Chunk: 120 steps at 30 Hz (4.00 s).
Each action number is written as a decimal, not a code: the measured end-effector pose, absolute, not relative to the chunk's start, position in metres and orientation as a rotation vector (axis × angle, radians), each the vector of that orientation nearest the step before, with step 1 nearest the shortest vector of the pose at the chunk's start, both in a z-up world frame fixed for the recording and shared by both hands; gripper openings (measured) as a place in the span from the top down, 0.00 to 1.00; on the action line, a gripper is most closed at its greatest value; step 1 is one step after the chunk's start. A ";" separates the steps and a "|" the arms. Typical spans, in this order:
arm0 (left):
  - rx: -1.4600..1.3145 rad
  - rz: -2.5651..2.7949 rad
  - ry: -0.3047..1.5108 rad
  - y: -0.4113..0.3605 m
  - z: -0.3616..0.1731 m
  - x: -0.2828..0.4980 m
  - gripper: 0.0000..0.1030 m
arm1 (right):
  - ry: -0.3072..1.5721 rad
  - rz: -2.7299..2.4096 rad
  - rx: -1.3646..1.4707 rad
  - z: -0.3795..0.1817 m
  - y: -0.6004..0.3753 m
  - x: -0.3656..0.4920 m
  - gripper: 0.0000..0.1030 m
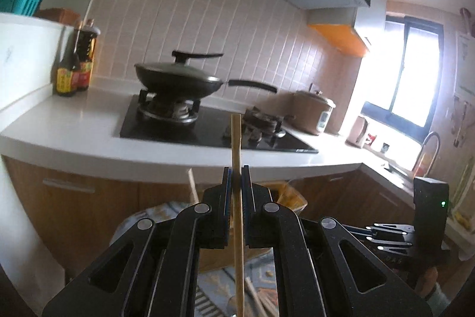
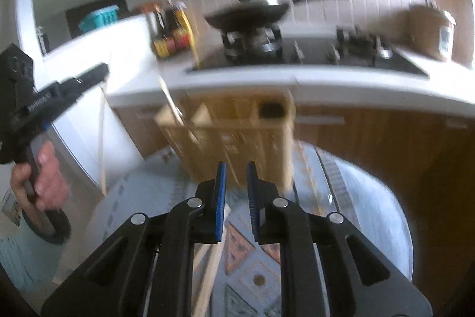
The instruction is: Organize utensils
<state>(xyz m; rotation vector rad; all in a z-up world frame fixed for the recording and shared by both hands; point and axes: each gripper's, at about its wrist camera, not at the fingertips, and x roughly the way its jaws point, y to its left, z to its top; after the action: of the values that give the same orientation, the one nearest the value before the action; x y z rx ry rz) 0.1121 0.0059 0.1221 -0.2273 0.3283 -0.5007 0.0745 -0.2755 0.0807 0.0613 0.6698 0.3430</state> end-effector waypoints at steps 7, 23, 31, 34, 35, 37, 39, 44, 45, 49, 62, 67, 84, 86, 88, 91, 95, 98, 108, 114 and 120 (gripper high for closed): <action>-0.227 -0.509 0.374 0.008 0.100 0.124 0.96 | 0.904 0.226 0.104 0.031 -0.307 0.112 0.66; -0.210 -0.527 0.352 0.021 0.092 0.123 0.96 | 1.108 -0.282 0.612 -0.036 -0.385 0.220 0.49; -0.238 -0.521 0.346 0.044 0.085 0.126 0.96 | 1.104 -0.441 0.331 -0.045 -0.346 0.232 0.59; -0.235 -0.512 0.347 0.049 0.083 0.126 0.96 | 1.102 -0.402 0.245 -0.047 -0.340 0.230 0.60; -0.233 -0.509 0.350 0.050 0.083 0.126 0.96 | 1.110 -0.377 0.231 -0.047 -0.341 0.229 0.61; -0.227 -0.506 0.353 0.050 0.082 0.126 0.96 | 1.131 -0.322 0.204 -0.046 -0.342 0.224 0.63; -0.220 -0.506 0.352 0.049 0.082 0.124 0.96 | 1.158 -0.255 0.166 -0.046 -0.342 0.219 0.67; -0.201 -0.521 0.353 0.038 0.085 0.118 0.96 | 1.232 0.155 -0.020 -0.047 -0.319 0.177 0.70; -0.197 -0.524 0.354 0.036 0.085 0.117 0.96 | 1.223 0.225 -0.085 -0.046 -0.309 0.163 0.70; -0.172 -0.534 0.363 0.024 0.084 0.108 0.96 | 1.205 0.391 -0.210 -0.050 -0.285 0.117 0.70; -0.145 -0.544 0.396 0.009 0.079 0.090 0.96 | 1.274 0.242 -0.046 -0.058 -0.282 0.109 0.52; -0.145 -0.546 0.400 0.009 0.079 0.091 0.96 | 1.296 0.097 -0.003 -0.055 -0.271 0.125 0.62; -0.246 -0.508 0.154 -0.002 0.132 0.097 0.96 | 0.564 0.288 0.045 0.121 -0.227 0.060 0.71; -0.279 -0.489 0.095 -0.006 0.143 0.100 0.96 | 0.445 0.267 0.057 0.142 -0.225 0.061 0.71; -0.304 -0.467 0.041 -0.010 0.151 0.105 0.96 | 0.346 0.237 0.073 0.163 -0.228 0.064 0.71; -0.329 -0.427 -0.023 -0.019 0.156 0.114 0.96 | 0.198 0.147 0.061 0.178 -0.230 0.081 0.71; -0.340 -0.382 -0.052 -0.033 0.153 0.133 0.96 | 0.087 0.071 0.057 0.184 -0.246 0.098 0.71; -0.374 -0.377 -0.018 -0.042 0.142 0.156 0.96 | 0.086 0.039 0.072 0.173 -0.251 0.117 0.71; -0.361 -0.314 0.019 -0.058 0.104 0.191 0.96 | 0.173 0.027 0.086 0.121 -0.269 0.158 0.71; -0.337 -0.336 0.034 -0.056 0.097 0.184 0.90 | 0.224 0.060 0.123 0.107 -0.275 0.157 0.70; -0.328 -0.377 0.050 -0.047 0.103 0.167 0.73 | 0.258 0.102 0.127 0.113 -0.274 0.138 0.70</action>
<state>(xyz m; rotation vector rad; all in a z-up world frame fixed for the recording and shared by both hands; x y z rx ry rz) 0.1670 -0.0473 0.1031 -0.3277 0.0495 -0.3773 0.1377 -0.2739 0.1125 0.1272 0.2580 0.1019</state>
